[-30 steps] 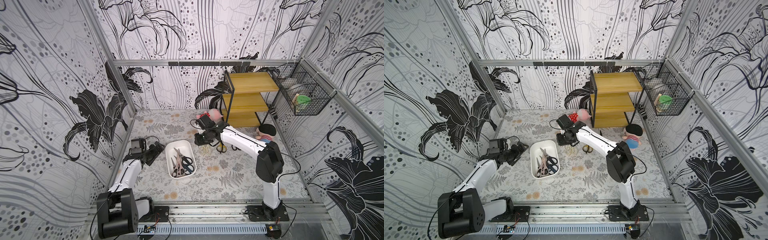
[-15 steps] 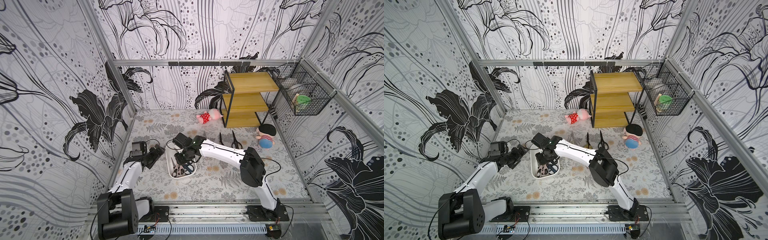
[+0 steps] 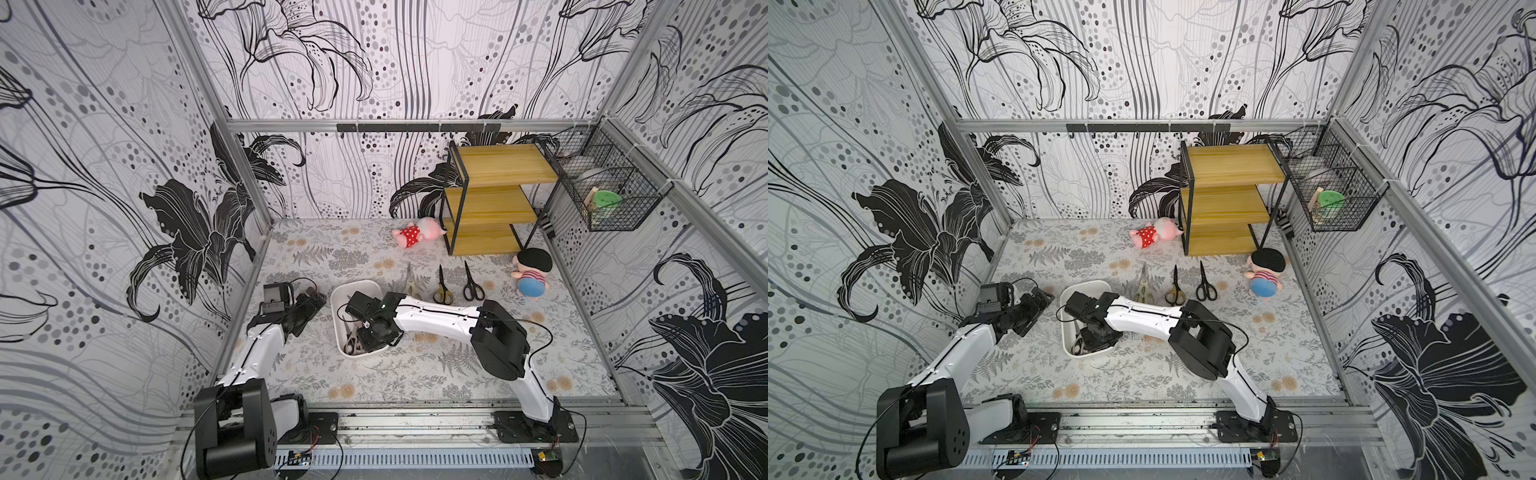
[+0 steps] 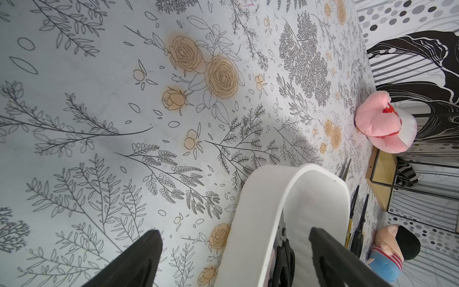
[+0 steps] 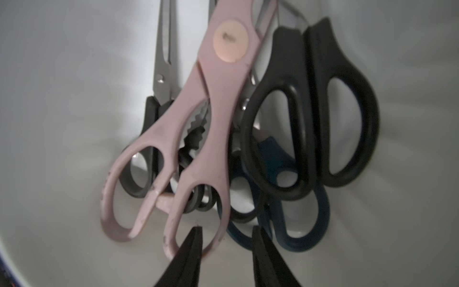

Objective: Take the scissors out of the storage box
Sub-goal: Pick up the scissors from the storage box.

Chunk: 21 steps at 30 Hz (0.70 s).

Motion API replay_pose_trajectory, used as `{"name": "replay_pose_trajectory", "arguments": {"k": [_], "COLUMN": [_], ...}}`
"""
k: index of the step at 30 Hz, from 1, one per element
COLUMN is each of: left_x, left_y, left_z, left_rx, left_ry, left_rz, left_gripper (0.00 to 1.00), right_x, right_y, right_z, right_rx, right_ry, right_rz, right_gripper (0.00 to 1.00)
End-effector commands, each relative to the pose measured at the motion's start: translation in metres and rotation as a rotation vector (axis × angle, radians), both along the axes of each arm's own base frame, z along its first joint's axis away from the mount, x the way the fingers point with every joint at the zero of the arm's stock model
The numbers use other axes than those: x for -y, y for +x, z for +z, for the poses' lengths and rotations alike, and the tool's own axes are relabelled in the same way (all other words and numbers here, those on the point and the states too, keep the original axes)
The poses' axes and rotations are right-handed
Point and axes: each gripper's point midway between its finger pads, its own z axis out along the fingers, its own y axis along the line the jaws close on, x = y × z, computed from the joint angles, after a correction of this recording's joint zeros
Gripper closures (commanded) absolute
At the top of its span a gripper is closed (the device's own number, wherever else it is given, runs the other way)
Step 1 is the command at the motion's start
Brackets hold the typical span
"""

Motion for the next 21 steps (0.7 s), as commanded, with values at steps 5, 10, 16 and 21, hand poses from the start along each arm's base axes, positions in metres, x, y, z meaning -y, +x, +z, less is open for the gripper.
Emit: {"name": "replay_pose_trajectory", "arguments": {"k": [5,10,16,21], "left_x": [-0.004,-0.005,-0.008,-0.007], "left_y": [0.008,0.007,0.007,0.006], "left_z": [0.010,0.014,0.018,0.017], "left_rx": [0.051,0.059,0.066,0.065], "left_ry": [0.025,0.034,0.053,0.052], "left_rz": [0.013,0.017,0.021,0.020], "left_gripper": [0.03,0.03,0.03,0.03], "right_x": [0.012,0.005,-0.003,-0.005], "right_y": [0.012,0.020,0.022,0.019], "right_z": [0.004,-0.002,0.003,-0.008], "right_rx": [0.073,0.094,0.101,0.081], "right_ry": [-0.055,-0.063,-0.037,-0.049], "right_rz": [-0.072,-0.061,-0.043,-0.025], "right_gripper": [0.67,0.74,0.83,0.82]}}
